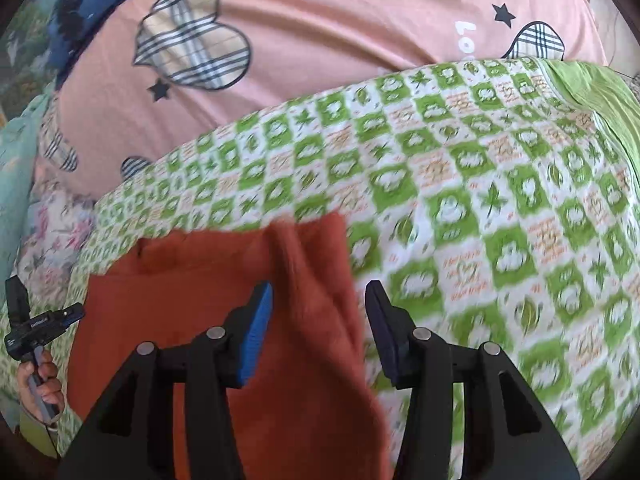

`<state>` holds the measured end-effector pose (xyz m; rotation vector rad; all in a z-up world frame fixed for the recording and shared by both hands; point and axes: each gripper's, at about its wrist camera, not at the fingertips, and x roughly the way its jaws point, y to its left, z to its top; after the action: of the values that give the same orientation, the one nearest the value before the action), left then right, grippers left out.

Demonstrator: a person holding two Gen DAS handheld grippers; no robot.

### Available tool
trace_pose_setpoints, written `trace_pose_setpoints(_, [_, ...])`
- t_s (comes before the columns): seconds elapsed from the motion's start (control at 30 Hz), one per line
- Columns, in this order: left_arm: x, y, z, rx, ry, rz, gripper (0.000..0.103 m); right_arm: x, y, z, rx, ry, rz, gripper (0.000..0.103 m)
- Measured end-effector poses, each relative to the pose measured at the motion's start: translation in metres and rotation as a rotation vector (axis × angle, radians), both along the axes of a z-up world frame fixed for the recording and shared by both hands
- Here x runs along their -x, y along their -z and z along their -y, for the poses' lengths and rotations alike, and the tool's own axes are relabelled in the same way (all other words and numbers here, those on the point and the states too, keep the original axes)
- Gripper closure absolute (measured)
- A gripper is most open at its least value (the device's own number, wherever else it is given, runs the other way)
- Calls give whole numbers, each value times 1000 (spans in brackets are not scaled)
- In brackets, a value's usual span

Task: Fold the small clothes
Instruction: 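Open both grippers and release the folded sweater, then grasp the folded sweater's edge with the right gripper and lift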

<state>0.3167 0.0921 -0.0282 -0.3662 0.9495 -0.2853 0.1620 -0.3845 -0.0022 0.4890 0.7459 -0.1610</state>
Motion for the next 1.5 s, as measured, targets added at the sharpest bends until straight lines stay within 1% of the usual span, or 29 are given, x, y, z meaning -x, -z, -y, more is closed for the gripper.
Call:
trace_pose_setpoints(0.03, [7, 0, -1, 2, 0, 1, 73, 7, 2, -7, -18, -32, 13, 53])
trace_pose_setpoints(0.07, [25, 3, -1, 17, 3, 1, 72, 12, 5, -18, -39, -76, 21, 53])
trace_pose_setpoints(0.1, [38, 4, 0, 38, 9, 0, 72, 15, 9, -28, -48, -106, 16, 53])
trace_pose_setpoints(0.13, [54, 6, 1, 61, 20, -4, 72, 17, 15, -41, -53, -162, -4, 53])
trace_pose_setpoints(0.2, [81, 7, 8, 93, 38, -11, 72, 11, 21, -59, -12, -212, -39, 53])
trace_pose_setpoints(0.23, [94, 7, 12, 101, 51, -14, 72, 10, 24, -63, 11, -214, -54, 53])
trace_pose_setpoints(0.27, [103, 6, 18, 106, 55, -15, 71, 9, 28, -61, 28, -191, -75, 53])
trace_pose_setpoints(0.3, [117, 7, 21, 117, 61, -23, 69, 11, 32, -52, 31, -142, -91, 53])
trace_pose_setpoints(0.33, [126, 7, 24, 125, 67, -27, 68, 15, 35, -37, 17, -62, -101, 53])
trace_pose_setpoints(0.4, [145, 7, 27, 148, 68, -31, 61, 31, 32, -16, -14, 46, -83, 53])
trace_pose_setpoints(0.43, [154, 7, 27, 154, 67, -33, 59, 39, 28, -11, -5, 96, -77, 53])
trace_pose_setpoints(0.47, [163, 7, 26, 163, 60, -34, 54, 51, 24, -7, 0, 138, -59, 53])
trace_pose_setpoints(0.5, [173, 8, 24, 178, 50, -37, 49, 62, 20, -6, -25, 144, -19, 52])
trace_pose_setpoints(0.57, [188, 12, 22, 202, 37, -48, 45, 77, 16, -7, -64, 128, 29, 52])
trace_pose_setpoints(0.67, [202, 20, 20, 225, 10, -64, 38, 94, 12, -26, -79, 93, 57, 51])
trace_pose_setpoints(0.73, [207, 28, 20, 247, -18, -80, 33, 103, 14, -39, -110, 65, 72, 49])
trace_pose_setpoints(0.8, [209, 35, 21, 276, -34, -90, 25, 105, 18, -53, -135, 40, 73, 48])
trace_pose_setpoints(0.87, [210, 40, 25, 289, -50, -87, 22, 103, 22, -64, -145, 22, 65, 47])
trace_pose_setpoints(0.93, [208, 41, 27, 286, -66, -74, 22, 106, 24, -77, -159, -13, 58, 46])
trace_pose_setpoints(1.0, [203, 43, 26, 294, -91, -61, 22, 106, 26, -87, -157, -24, 49, 45])
trace_pose_setpoints(1.13, [180, 47, 16, 323, -155, -36, 22, 104, 28, -102, -164, -62, 39, 44])
trace_pose_setpoints(1.27, [158, 45, 12, 294, -214, -4, 23, 97, 26, -106, -172, -79, 45, 44])
trace_pose_setpoints(1.33, [149, 44, 10, 272, -235, 4, 27, 93, 25, -103, -177, -85, 49, 44])
trace_pose_setpoints(1.37, [144, 43, 10, 259, -247, 7, 32, 91, 24, -102, -179, -89, 51, 44])
trace_pose_setpoints(1.4, [139, 43, 8, 248, -261, 11, 39, 87, 23, -99, -181, -92, 54, 43])
trace_pose_setpoints(1.43, [135, 43, 6, 243, -271, 12, 43, 85, 23, -97, -182, -94, 55, 43])
trace_pose_setpoints(1.47, [131, 43, 5, 242, -277, 11, 56, 82, 22, -93, -188, -99, 56, 43])
trace_pose_setpoints(1.5, [126, 42, 4, 242, -272, 12, 76, 79, 22, -89, -200, -101, 59, 43])
